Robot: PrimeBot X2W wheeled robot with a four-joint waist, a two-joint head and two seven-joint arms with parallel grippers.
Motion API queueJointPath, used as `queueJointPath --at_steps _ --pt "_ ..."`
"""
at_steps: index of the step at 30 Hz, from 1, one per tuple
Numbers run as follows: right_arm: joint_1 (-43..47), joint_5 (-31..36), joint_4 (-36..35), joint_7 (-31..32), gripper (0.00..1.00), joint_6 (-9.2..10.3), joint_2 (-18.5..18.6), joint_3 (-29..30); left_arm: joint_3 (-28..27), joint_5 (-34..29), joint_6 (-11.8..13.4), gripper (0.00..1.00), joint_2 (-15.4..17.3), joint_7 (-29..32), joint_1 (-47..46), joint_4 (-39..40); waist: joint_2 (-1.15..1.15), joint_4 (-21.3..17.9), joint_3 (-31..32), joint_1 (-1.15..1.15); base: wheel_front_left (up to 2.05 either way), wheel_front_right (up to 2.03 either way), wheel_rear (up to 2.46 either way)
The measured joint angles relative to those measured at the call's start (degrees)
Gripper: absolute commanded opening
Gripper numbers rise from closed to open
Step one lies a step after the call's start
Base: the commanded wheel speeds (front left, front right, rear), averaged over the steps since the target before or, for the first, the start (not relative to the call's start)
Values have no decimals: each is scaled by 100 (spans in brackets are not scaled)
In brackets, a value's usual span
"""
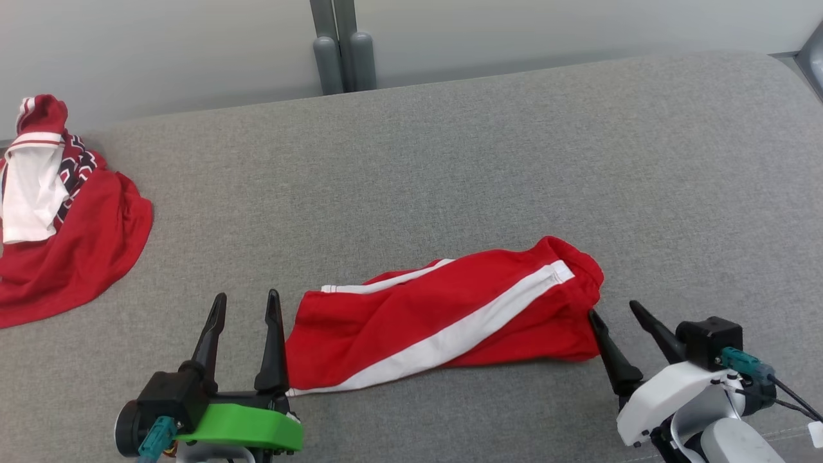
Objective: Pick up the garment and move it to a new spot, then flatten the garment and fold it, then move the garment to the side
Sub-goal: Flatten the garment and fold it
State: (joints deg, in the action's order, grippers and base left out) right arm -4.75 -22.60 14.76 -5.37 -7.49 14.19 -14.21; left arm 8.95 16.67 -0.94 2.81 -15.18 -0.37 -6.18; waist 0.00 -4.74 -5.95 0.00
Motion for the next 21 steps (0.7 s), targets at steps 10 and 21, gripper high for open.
queueJointPath --at_steps 10,21 --pt "-13 325 -823 -313 100 0 -201 630 52 -9 -15 100 0 0 -86 10 0 62 53 0 0 0 0" --pt "-46 891 -872 -795 100 0 -717 920 99 -9 -13 100 0 0 -113 0 0 244 176 0 0 0 0"
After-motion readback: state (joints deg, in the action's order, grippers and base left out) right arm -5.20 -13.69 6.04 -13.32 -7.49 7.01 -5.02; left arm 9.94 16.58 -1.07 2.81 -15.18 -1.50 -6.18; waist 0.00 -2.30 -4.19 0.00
